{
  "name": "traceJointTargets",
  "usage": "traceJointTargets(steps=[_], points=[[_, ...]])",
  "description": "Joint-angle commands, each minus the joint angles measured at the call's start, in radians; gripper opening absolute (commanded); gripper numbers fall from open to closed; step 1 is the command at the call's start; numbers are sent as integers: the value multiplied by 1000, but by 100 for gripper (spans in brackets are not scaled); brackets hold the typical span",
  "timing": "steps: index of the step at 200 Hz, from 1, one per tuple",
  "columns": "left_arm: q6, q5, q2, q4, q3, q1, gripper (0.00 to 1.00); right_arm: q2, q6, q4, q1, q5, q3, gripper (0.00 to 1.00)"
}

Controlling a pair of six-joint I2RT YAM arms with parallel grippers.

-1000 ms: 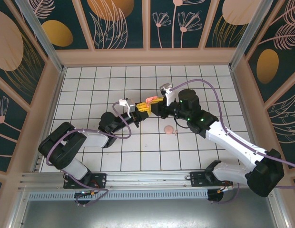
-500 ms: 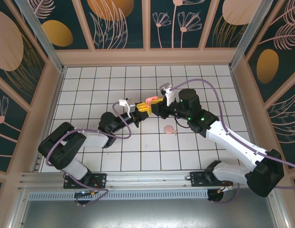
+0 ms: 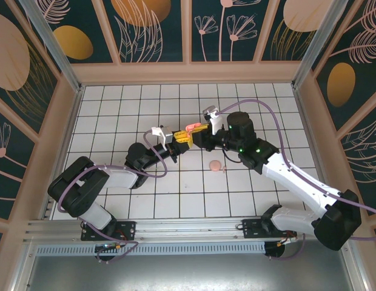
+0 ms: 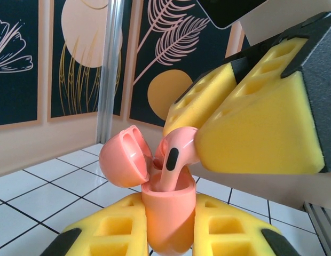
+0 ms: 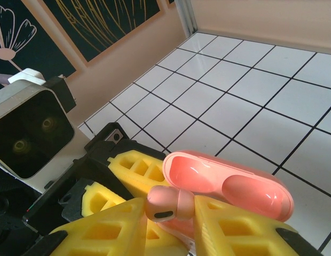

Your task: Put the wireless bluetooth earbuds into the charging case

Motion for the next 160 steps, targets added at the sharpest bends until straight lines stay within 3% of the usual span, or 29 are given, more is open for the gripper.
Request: traceJointTargets(steps=[1,160], points=[[16,59,-56,145,18,-14,13,28,-28,-71,-24,37,10,29],[36,70,-60,111,31,-20,13,30,-34,-86,-24,29,25,30]])
